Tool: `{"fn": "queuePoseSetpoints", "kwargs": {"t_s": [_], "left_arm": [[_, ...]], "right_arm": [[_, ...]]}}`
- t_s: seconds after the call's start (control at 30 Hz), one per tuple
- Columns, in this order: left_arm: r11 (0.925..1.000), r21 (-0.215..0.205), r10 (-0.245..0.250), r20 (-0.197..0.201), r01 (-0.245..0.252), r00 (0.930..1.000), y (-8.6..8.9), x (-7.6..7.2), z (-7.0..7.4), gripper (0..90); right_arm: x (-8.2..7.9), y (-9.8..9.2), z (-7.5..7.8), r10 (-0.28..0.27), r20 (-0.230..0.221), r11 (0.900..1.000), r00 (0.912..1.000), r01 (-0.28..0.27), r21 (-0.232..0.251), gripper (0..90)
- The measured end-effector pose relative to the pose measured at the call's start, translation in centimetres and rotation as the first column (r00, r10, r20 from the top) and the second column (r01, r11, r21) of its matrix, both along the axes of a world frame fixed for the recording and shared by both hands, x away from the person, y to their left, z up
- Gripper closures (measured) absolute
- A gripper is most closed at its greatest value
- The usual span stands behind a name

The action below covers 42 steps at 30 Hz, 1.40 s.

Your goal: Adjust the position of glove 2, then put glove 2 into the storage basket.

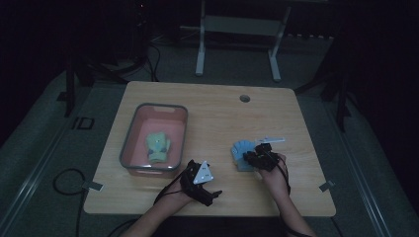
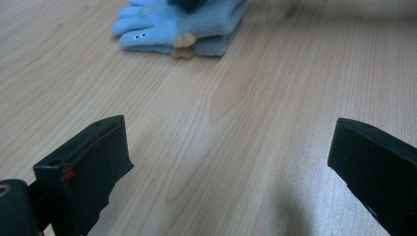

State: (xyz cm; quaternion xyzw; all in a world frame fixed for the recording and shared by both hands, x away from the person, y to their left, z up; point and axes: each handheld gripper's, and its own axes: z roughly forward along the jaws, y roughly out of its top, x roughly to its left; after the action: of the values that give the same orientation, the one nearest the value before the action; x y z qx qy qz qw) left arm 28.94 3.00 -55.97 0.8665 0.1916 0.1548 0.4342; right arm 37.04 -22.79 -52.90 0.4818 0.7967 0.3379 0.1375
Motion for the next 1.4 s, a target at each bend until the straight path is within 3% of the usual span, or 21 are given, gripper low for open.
{"fn": "queuePoseSetpoints", "kwargs": {"t_s": [0.1, 0.53, 0.9, 1.13, 1.4], "left_arm": [[0.9995, 0.031, -0.007, -0.001, 0.007, 1.0000, -0.4, 0.0, 0.2, 2.3], [0.9971, 0.018, -0.073, -0.049, 0.074, 0.9962, -2.4, 1.2, 1.3, 2.3], [0.9873, 0.049, -0.152, 0.011, 0.151, 0.9883, -5.6, 3.3, 2.6, 7.5], [0.9823, 0.078, -0.175, 0.055, 0.170, 0.9831, -7.4, 4.7, 2.4, 17.4], [0.9677, 0.129, -0.228, 0.083, 0.217, 0.9700, -9.7, 6.0, 2.0, 21.6]], "right_arm": [[-0.1, -0.4, 0.7, 0.007, 0.018, 1.000, 0.9998, -0.007, -0.003, 65.2], [0.5, -3.2, 2.6, 0.062, 0.080, 0.998, 0.9949, -0.060, -0.025, 55.0], [2.0, -4.3, 3.2, 0.082, 0.083, 0.997, 0.9932, -0.083, 0.001, 55.7], [2.8, -4.4, 3.1, 0.085, 0.072, 0.996, 0.9938, -0.087, 0.022, 57.2], [4.4, -3.4, 2.2, 0.091, 0.040, 0.996, 0.9950, -0.092, 0.018, 53.2]]}}
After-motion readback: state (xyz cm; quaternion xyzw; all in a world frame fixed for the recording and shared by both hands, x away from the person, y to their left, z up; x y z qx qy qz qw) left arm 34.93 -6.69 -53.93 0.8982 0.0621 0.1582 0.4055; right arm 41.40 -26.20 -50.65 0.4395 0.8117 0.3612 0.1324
